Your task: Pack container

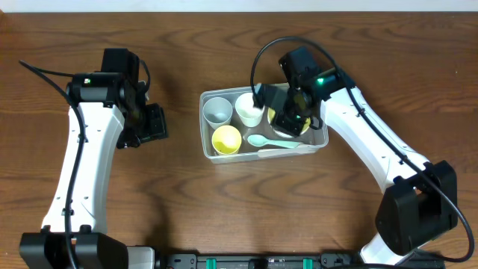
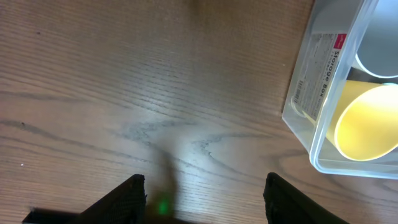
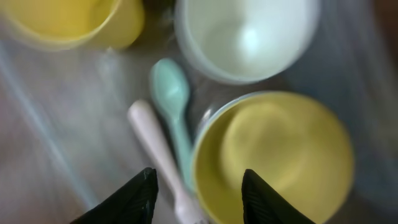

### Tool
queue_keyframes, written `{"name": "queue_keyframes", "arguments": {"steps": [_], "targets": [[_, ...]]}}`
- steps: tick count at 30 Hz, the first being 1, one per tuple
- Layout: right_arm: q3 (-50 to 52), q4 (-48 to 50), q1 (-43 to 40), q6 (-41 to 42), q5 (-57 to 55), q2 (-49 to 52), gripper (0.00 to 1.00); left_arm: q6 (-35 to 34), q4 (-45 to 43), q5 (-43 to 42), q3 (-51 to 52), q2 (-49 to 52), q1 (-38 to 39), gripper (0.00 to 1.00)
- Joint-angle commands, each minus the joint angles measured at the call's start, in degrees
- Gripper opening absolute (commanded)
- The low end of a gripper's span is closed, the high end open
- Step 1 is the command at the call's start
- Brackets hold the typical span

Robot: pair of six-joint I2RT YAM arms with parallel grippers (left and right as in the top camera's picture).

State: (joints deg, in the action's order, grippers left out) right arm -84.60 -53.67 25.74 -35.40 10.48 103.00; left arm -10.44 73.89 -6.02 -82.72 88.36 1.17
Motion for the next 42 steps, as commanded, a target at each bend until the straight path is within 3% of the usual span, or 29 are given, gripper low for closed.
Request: {"name": "queue_keyframes", "arguments": {"steps": [1, 3, 5, 7, 8, 13, 20, 23, 30, 35, 42], "targets": [[0.0, 5.3, -1.2, 15.0, -9.4, -4.1, 0.47, 1.6, -1.2, 0.3, -0.6, -1.3, 2.1, 0.71], [0.0, 8.8, -2.3, 21.0, -14.4, -6.2, 0.52, 1.6, -2.7, 1.9, -1.3, -1.5, 4.0, 0.76], [0.0, 12.7, -4.7, 29.2, -17.9, -9.6, 0.85, 1.7, -5.4, 4.6, -2.1, -1.6, 6.7, 0.82], [0.0, 15.2, -7.5, 33.6, -17.4, -11.7, 0.98, 1.8, -8.5, 6.2, -2.3, -1.6, 8.7, 0.92], [0.0, 15.8, -9.3, 35.3, -17.3, -12.5, 0.99, 1.8, -10.4, 6.7, -2.3, -1.6, 9.6, 0.98], [0.0, 14.4, -16.6, 38.6, -14.9, -12.9, 0.99, 1.8, -17.0, 6.9, -2.3, -1.5, 9.8, 0.98], [0.0, 13.6, -20.4, 36.9, -14.6, -13.0, 0.99, 1.8, -17.5, 6.9, -2.3, -1.6, 9.1, 0.98], [0.0, 11.6, -20.4, 39.8, -14.5, -14.4, 0.99, 1.7, -15.2, 6.8, -2.3, -2.6, 9.1, 0.98], [0.8, 6.5, -20.4, 44.9, -15.0, -23.6, 0.99, 0.7, -13.6, 7.6, 0.3, -13.6, 11.1, 0.98], [10.3, 7.8, -20.4, 49.4, -19.1, -34.3, 0.99, 0.0, -15.4, 11.3, 8.1, -26.9, 13.1, 0.98], [33.9, 15.0, -20.4, 51.7, -21.3, -54.6, 0.99, -1.3, -17.2, 11.3, 24.5, -48.0, 13.4, 0.98]]}}
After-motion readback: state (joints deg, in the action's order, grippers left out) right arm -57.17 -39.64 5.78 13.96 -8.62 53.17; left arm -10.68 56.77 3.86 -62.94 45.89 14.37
